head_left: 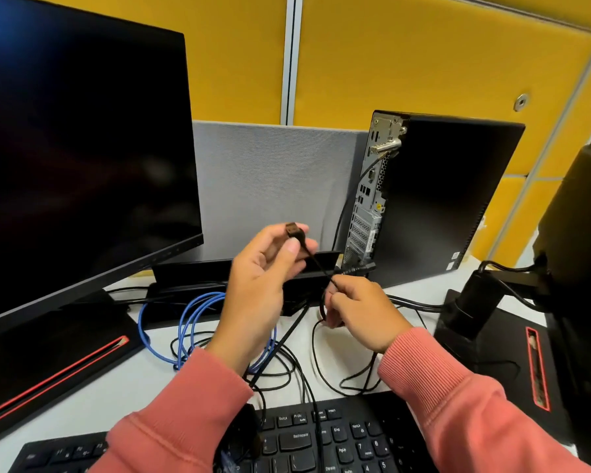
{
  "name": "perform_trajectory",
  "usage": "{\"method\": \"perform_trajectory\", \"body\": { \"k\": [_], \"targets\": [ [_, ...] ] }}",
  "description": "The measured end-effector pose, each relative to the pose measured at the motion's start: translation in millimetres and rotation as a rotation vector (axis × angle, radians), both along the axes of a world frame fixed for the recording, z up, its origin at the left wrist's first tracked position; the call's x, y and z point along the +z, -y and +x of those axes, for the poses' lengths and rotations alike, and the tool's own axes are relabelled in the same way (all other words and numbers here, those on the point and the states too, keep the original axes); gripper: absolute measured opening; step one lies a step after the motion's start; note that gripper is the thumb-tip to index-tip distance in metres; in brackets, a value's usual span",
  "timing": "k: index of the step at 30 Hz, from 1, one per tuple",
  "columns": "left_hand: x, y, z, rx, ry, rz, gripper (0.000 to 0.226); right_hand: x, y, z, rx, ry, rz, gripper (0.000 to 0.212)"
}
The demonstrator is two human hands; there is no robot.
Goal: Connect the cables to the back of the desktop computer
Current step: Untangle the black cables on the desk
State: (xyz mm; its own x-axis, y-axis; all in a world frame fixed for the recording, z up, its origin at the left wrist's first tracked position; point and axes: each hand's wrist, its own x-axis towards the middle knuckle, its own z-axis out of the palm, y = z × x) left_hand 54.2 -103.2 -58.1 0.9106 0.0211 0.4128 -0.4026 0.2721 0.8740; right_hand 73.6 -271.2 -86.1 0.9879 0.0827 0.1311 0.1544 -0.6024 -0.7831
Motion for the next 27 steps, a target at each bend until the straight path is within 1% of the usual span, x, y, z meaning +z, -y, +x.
{"method": "perform_trajectory", "body": {
  "k": [2, 4, 5, 7, 10, 12, 14, 16, 17, 19, 22, 23, 25, 27],
  "targets": [
    [14.7, -10.3, 1.5, 0.034, 0.040, -0.064, 0.023, -3.2, 13.1, 4.4, -0.101, -0.026, -0.098, 0.015],
    [27.6, -22.3, 2.7, 0.073, 0.083, -0.062, 0.025, -5.2, 27.1, 10.2, -0.267, -0.005, -0.272, 0.015],
    [30.8, -26.8, 2.7, 0.088, 0.102, -0.030, 0.026, -4.6, 32.6, 11.2, -0.369, 0.014, -0.364, 0.015],
    [30.5, -30.4, 0.7, 0.102, 0.130, 0.065, 0.026, -0.8, 40.3, 9.7, -0.544, 0.080, -0.443, 0.012],
    [21.4, -28.2, -0.8, 0.139, 0.134, 0.143, 0.025, 5.4, 47.9, 7.2, -0.633, 0.143, -0.537, 0.023],
    [17.2, -30.1, 4.4, 0.224, 0.118, 0.114, 0.024, 9.2, 51.5, 7.2, -0.626, 0.077, -0.633, 0.026],
    [15.5, -38.3, 15.5, 0.347, 0.070, 0.000, 0.025, 10.9, 54.3, 7.0, -0.616, -0.012, -0.708, 0.019],
    [15.1, -51.3, 26.7, 0.457, 0.004, -0.085, 0.025, 8.9, 56.5, 5.7, -0.623, -0.049, -0.734, 0.011],
    [14.5, -56.5, 29.2, 0.475, -0.022, -0.083, 0.024, 6.1, 56.8, 3.8, -0.624, -0.060, -0.734, 0.010],
    [14.6, -58.5, 27.8, 0.439, -0.031, -0.024, 0.023, 3.6, 55.0, 0.5, -0.597, -0.076, -0.710, 0.012],
    [12.3, -48.8, 19.9, 0.333, 0.003, 0.137, 0.023, 9.5, 45.5, -2.1, -0.485, -0.176, -0.553, 0.029],
    [10.6, -45.6, 18.2, 0.284, 0.008, 0.187, 0.023, 13.9, 42.2, -3.1, -0.438, -0.220, -0.529, 0.034],
    [5.5, -41.8, 18.8, 0.186, 0.005, 0.262, 0.024, 25.0, 34.6, -6.6, -0.314, -0.325, -0.590, 0.046],
    [1.8, -37.4, 20.9, 0.128, 0.013, 0.318, 0.025, 43.4, 30.5, -12.9, -0.197, -0.423, -0.680, 0.070]
  ]
}}
